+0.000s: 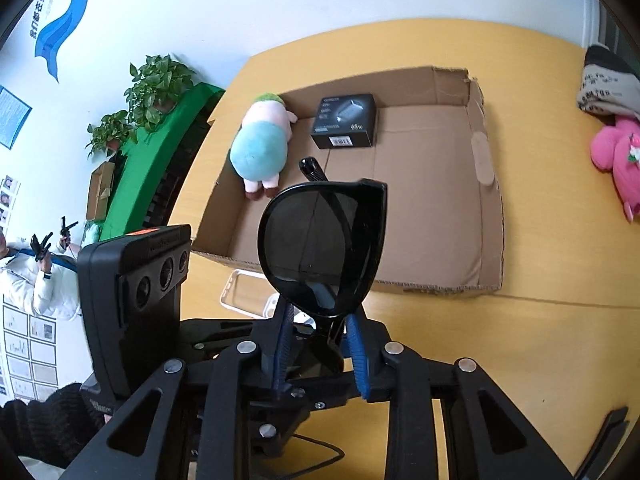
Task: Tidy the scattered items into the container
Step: 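Lift the sunglasses with the right gripper and carry them over the box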
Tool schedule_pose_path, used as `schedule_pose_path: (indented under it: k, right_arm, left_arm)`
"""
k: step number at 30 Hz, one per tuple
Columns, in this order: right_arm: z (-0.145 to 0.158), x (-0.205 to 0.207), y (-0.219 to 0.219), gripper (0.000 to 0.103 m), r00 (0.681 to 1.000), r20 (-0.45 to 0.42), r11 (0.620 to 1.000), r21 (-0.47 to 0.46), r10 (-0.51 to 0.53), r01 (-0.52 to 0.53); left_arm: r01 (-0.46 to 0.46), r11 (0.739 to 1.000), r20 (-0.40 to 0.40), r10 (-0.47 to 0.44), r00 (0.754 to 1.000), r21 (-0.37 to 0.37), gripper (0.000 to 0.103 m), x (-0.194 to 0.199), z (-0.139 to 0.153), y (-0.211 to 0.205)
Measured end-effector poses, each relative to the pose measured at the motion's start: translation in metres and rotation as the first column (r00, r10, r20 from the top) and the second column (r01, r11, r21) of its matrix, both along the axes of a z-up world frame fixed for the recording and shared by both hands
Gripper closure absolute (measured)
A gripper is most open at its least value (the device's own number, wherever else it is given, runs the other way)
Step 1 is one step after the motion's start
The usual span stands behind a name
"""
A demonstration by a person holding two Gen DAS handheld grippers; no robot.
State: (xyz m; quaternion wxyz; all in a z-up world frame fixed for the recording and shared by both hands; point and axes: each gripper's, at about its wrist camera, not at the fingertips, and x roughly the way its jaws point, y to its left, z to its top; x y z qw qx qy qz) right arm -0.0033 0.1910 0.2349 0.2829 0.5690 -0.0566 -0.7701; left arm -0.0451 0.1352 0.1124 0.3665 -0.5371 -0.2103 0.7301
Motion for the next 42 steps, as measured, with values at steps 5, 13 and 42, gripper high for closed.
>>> schedule_pose_path:
  k: [5,13,42]
  right_arm:
    - [0.017,-0.007,-0.007,0.079,0.999,-0.033,1.0,-0.026,0.004,-0.005]
    - [0.047,-0.025,-0.011,0.081,0.996,-0.085,0.998,-0.063,-0.006,0.001]
    - [0.035,-0.24,-0.038,0.081,0.995,-0.098,0.998,0.069,0.013,-0.006]
  left_arm:
    - [-0.024,1.0,-0.016,0.024,1.0,0.018,0.076,-0.009,0.016,-0.008]
    - [-0.03,0.999,-0.06,0.032,0.998,0.045,0.076,-0.035,0.044,-0.015]
    - [-0.087,0.971,0.126,0.06,0.99,0.224,0.076,-0.246,-0.005,-0.01]
